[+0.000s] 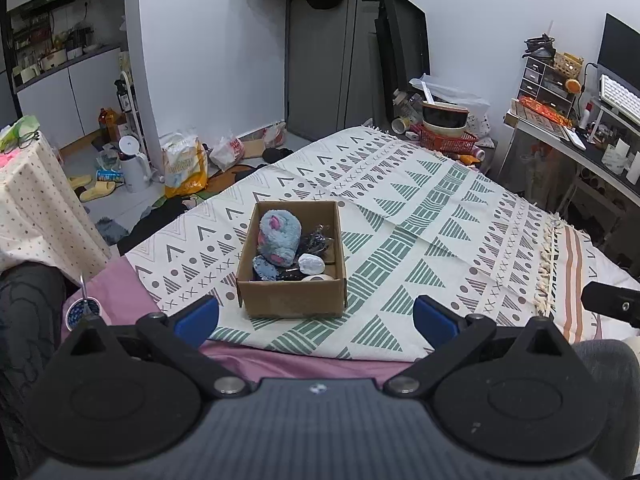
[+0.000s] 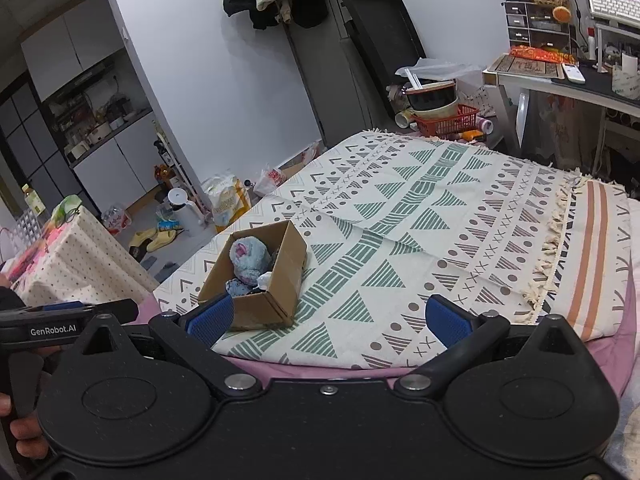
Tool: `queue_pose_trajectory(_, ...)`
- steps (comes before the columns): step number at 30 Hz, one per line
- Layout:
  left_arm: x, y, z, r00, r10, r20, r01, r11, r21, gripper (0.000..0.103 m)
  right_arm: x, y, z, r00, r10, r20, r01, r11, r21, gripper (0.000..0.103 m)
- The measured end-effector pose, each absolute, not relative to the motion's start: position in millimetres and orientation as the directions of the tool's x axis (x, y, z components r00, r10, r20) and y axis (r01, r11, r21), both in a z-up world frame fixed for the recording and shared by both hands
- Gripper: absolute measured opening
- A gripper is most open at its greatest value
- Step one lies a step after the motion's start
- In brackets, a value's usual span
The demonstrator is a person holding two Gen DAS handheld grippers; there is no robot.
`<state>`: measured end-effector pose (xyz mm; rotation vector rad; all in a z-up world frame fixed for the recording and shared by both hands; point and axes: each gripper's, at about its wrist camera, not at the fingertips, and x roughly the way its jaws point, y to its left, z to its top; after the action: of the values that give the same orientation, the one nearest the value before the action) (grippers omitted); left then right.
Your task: Organize soft objects
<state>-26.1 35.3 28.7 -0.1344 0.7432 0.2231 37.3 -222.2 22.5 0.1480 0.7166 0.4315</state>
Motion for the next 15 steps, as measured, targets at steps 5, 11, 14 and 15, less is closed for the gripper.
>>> queue_pose_trajectory(5, -33.0, 36.8, 28.8, 0.720, 0.154, -0.677, -0.247, 0.968, -0.043, 0.102, 27.1, -222.9, 22.5, 0.680, 0.416, -0.604, -0.327, 0.909, 0.259, 0.103)
queue_pose_trajectory(11, -39.0, 35.6, 28.2, 0.724, 0.153, -0.672, -0.242, 0.969, -0.041, 0.102, 17.5, -219.3, 21.7, 0.689, 0.388, -0.613, -0.328, 0.920, 0.214, 0.103)
queue_pose_trajectory(14, -42.1, 34.2, 27.5, 0.726, 0.153, -0.671, -0.241, 0.970, -0.039, 0.103, 14.8, -219.1, 22.3, 0.693, 0.382, -0.612, -0.324, 0.923, 0.209, 0.103)
queue_pose_trajectory(15, -43.1, 34.1, 27.6, 0.726, 0.154, -0.670, -0.241, 0.970, -0.038, 0.102, 14.0, -219.3, 22.5, 0.694, 0.380, -0.612, -0.323, 0.923, 0.207, 0.103)
